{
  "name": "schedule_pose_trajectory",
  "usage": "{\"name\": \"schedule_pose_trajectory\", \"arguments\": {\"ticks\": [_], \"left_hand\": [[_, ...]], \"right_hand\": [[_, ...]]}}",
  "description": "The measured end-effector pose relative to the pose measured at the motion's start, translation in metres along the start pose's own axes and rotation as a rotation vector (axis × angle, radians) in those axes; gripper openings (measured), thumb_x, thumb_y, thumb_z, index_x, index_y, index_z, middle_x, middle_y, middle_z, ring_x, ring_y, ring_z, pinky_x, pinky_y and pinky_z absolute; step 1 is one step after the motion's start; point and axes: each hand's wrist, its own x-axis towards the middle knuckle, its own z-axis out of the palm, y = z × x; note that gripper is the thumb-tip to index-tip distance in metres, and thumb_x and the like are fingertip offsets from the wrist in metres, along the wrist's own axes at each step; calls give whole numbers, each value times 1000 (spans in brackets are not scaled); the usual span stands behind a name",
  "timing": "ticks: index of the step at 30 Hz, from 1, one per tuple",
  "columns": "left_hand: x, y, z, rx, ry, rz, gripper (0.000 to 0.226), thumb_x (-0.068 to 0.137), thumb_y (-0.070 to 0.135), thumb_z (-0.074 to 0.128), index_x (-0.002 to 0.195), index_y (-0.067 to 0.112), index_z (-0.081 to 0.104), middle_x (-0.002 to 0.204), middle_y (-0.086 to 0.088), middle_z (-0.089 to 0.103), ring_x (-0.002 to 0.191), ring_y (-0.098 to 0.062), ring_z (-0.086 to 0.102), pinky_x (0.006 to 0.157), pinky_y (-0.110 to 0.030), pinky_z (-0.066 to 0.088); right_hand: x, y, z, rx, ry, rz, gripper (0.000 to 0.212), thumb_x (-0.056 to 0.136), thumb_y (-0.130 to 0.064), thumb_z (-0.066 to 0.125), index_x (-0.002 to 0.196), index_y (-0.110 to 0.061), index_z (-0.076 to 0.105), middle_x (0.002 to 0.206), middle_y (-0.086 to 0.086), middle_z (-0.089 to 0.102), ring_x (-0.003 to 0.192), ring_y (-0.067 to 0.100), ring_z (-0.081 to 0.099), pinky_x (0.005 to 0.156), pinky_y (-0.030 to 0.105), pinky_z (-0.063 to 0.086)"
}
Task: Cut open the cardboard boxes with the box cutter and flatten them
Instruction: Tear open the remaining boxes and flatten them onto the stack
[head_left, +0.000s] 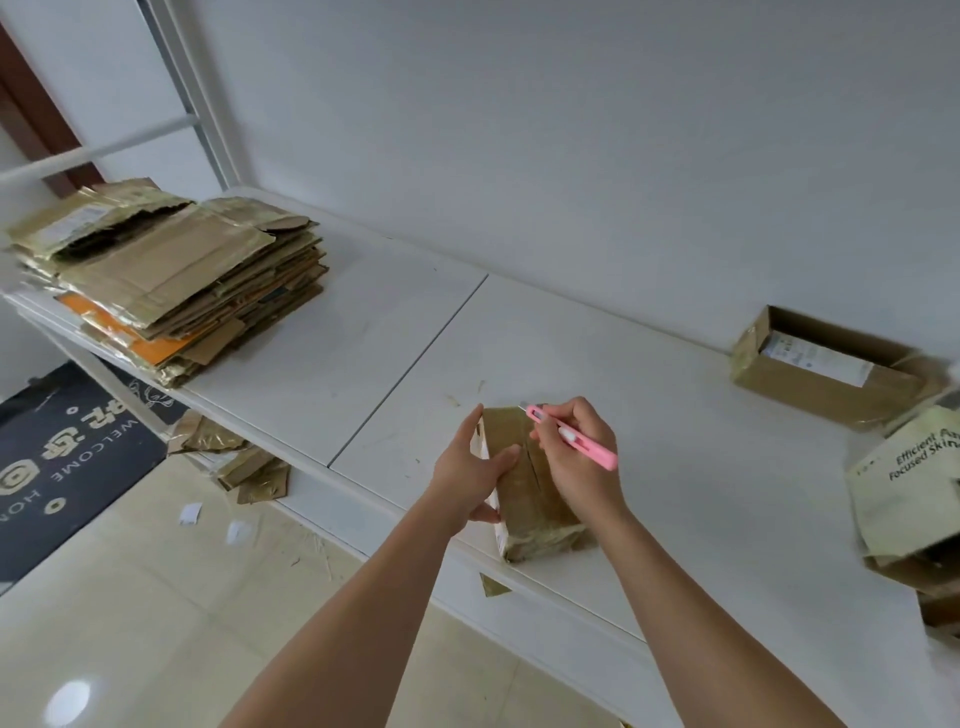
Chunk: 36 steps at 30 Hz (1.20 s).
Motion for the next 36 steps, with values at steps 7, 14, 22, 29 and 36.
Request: {"name": "schedule_pose_trajectory", "arguments": {"ticks": [7, 14, 22, 29, 36], "left_hand": [[0, 0, 1, 16, -22, -4, 74, 93, 36, 65, 148, 55, 20, 123, -5, 57, 80, -33, 72, 64, -47, 62], [-1, 0, 1, 34, -13, 7, 68, 95, 35, 61, 147, 53, 21, 110, -1, 57, 81, -32, 72, 62, -45, 62], [-2, 1, 3, 39, 4, 7, 63, 97, 34, 59, 147, 51, 24, 109, -6, 61, 84, -37, 72, 69, -52, 61], [-3, 3, 5, 27, 10, 15, 64, 97, 32, 60, 147, 48, 24, 113, -9, 61, 88, -38, 71, 71, -54, 60], [-3, 1, 5, 4, 18, 26, 62, 96, 30, 61, 145, 47, 28, 110, -5, 62, 88, -27, 71, 62, -51, 61]], "right_hand": [[0, 5, 2, -141, -32, -79, 10, 94, -1, 59, 88, -8, 56, 95, -17, 66, 94, -6, 65, 72, 11, 51], [0, -4, 3, -335, -159, -235, 14, 94, 0, 57, 83, 3, 49, 81, 12, 63, 72, 18, 62, 61, 28, 48], [-5, -13, -5, -387, -220, -230, 15, 93, -1, 56, 82, 2, 47, 77, 11, 60, 86, 29, 67, 67, 40, 53], [-22, -9, -16, -351, -291, -159, 20, 93, -6, 58, 77, -9, 45, 66, 4, 51, 58, 14, 47, 53, 24, 36], [-60, -4, -44, -264, -350, -57, 29, 91, -11, 56, 70, -28, 46, 64, -17, 53, 53, 2, 44, 50, 16, 33]]}}
